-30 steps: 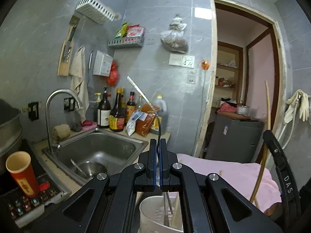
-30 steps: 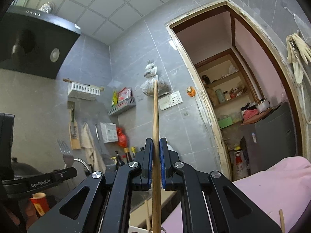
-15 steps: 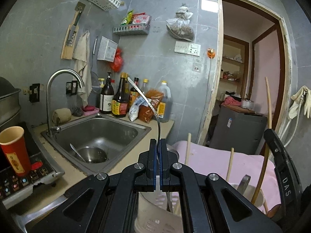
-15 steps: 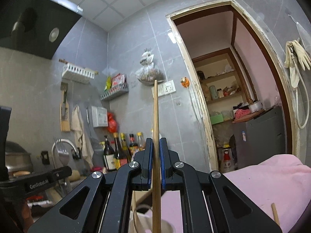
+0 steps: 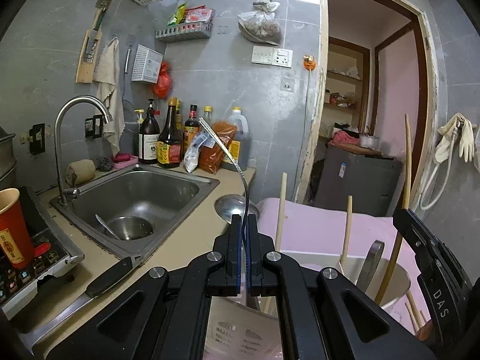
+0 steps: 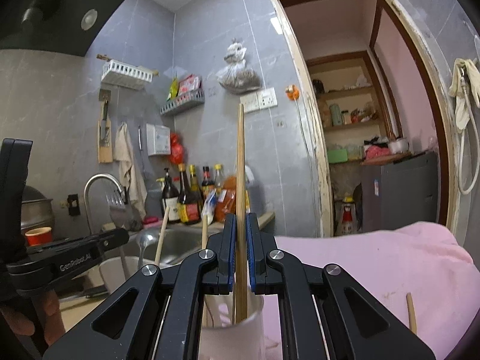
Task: Organize utensils
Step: 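Lower the fork and chopstick into the basket and open both tools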
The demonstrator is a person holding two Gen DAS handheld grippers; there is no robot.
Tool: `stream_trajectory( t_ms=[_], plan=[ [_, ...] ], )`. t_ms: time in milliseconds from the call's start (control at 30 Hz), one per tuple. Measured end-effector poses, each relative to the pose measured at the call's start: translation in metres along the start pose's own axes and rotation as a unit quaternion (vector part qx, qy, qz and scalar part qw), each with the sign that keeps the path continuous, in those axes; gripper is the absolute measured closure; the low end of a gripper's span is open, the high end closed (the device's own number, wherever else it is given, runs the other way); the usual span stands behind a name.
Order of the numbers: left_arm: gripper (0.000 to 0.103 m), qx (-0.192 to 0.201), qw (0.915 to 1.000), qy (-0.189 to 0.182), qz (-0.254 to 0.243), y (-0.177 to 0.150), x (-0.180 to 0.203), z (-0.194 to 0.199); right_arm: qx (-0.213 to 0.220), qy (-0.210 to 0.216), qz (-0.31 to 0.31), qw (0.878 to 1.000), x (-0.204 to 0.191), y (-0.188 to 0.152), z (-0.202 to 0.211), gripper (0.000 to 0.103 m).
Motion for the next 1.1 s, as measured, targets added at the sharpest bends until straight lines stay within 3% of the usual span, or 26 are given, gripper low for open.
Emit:
stream_trajectory(
  t_ms=[467, 833, 933, 1000, 1100],
  plan=[
    [0.102, -0.019, 0.9986, -0.041, 0.026, -0.006, -0.005, 0.000, -0.064, -0.001, -0.023, 0.998, 0.004, -0.008, 0.001, 0.097],
    [0.098, -0.013, 0.9978, -0.058, 0.028, 0.000, -0.005, 0.013, -0.066, -0.006, -0.022, 0.998, 0.000, -0.005, 0.005, 0.095],
    [0.097, -0.005, 0.9979, -0.058, 0.027, 0.003, -0.004, 0.018, -0.062, -0.004, -0.027, 0.998, -0.001, -0.001, 0.010, 0.091],
    [0.090, 0.001, 0.9981, -0.056, 0.026, 0.005, -0.004, 0.022, -0.057, -0.006, -0.028, 0.998, -0.003, 0.001, 0.013, 0.080],
    [0.086, 0.013, 0.9980, -0.057, 0.025, 0.009, -0.004, 0.028, -0.048, -0.009, -0.025, 0.998, -0.005, 0.004, 0.017, 0.080]
  ],
)
Point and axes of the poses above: each gripper's, at about its wrist camera, not at the fingertips, and z roughly against the way its jaws point, x to its right, y to its top, the point moved 2 cm from there along -z, roughly the way its jaws point, and after that the axes turned 8 degrees about -z, right-handed, at the moved point
